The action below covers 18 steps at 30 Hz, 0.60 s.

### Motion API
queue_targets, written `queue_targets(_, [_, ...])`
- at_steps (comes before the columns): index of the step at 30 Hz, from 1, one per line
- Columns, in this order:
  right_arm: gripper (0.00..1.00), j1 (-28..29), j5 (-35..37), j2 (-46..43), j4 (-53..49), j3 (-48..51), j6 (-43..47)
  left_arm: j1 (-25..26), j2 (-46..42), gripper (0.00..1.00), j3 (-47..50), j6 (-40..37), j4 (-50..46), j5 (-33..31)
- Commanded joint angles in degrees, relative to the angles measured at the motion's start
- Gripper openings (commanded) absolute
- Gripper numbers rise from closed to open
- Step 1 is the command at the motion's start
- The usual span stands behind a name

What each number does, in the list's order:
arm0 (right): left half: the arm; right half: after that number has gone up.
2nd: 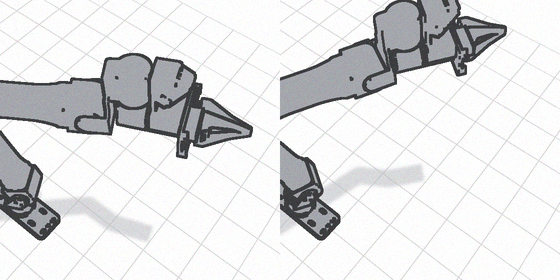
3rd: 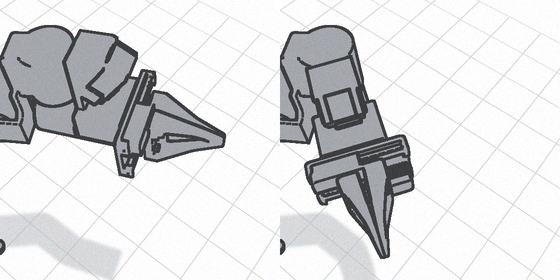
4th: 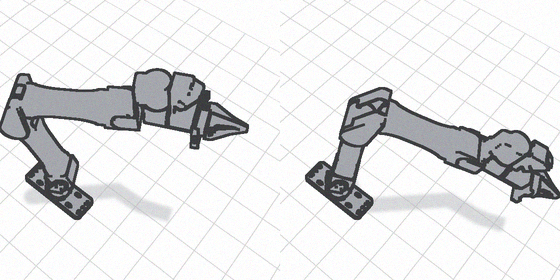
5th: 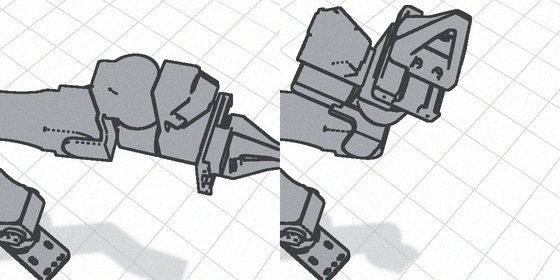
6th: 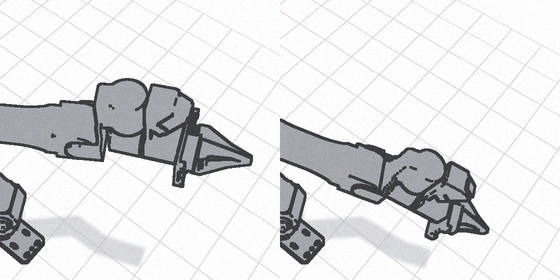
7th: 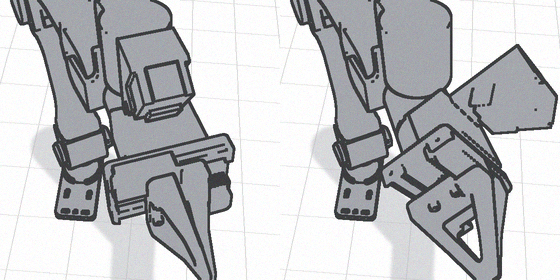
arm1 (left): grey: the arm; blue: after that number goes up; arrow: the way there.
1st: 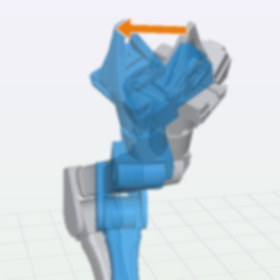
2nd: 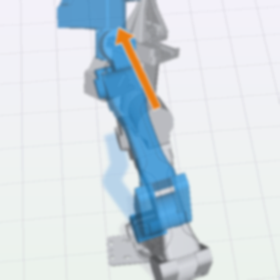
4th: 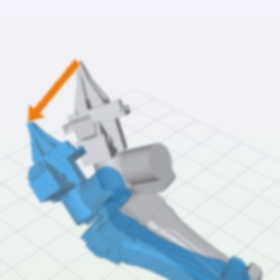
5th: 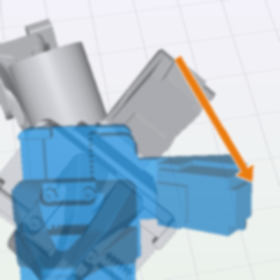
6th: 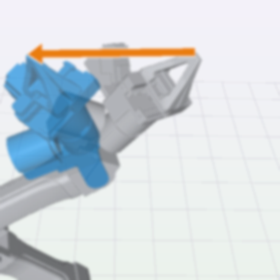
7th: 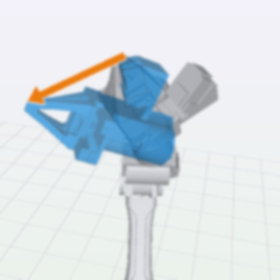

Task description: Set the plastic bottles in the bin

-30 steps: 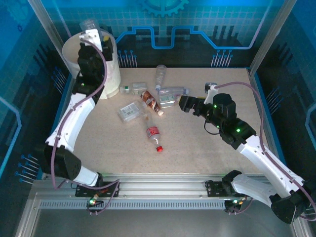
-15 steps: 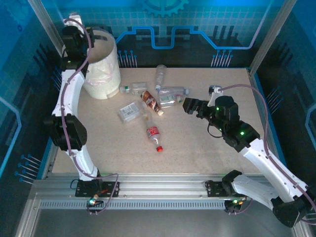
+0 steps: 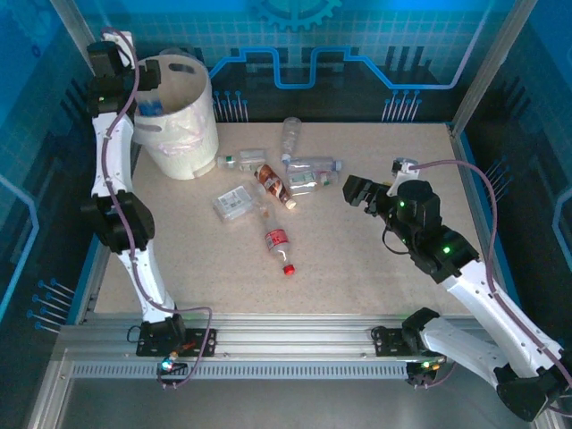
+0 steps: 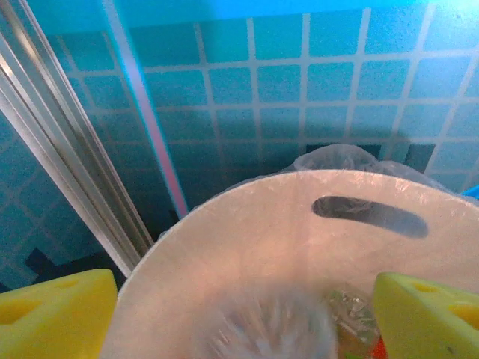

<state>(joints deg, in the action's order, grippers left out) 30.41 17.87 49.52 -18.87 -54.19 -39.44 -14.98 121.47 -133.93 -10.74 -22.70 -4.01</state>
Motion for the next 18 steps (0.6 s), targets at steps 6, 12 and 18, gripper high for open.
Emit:
queue_targets(6, [1.00,-1.0,1.8,0.5,-1.2,-0.5,-2.4,0.7,-2.9,0.99,-1.4,4.6,-4.6,-4.9])
queue_targets(12, [1.00,-1.3,0.4,0.4,-2.4,-0.6,-2.8,3.6,-9.8,0.99,6.0,10.9,-5.2,-6.6])
queue_targets(18, [1.00,-1.7,-4.3,0.8,-1.4,-0.5,-1.3,9.3,-24.7,0.99,25.9,20.2,1.0,-8.2])
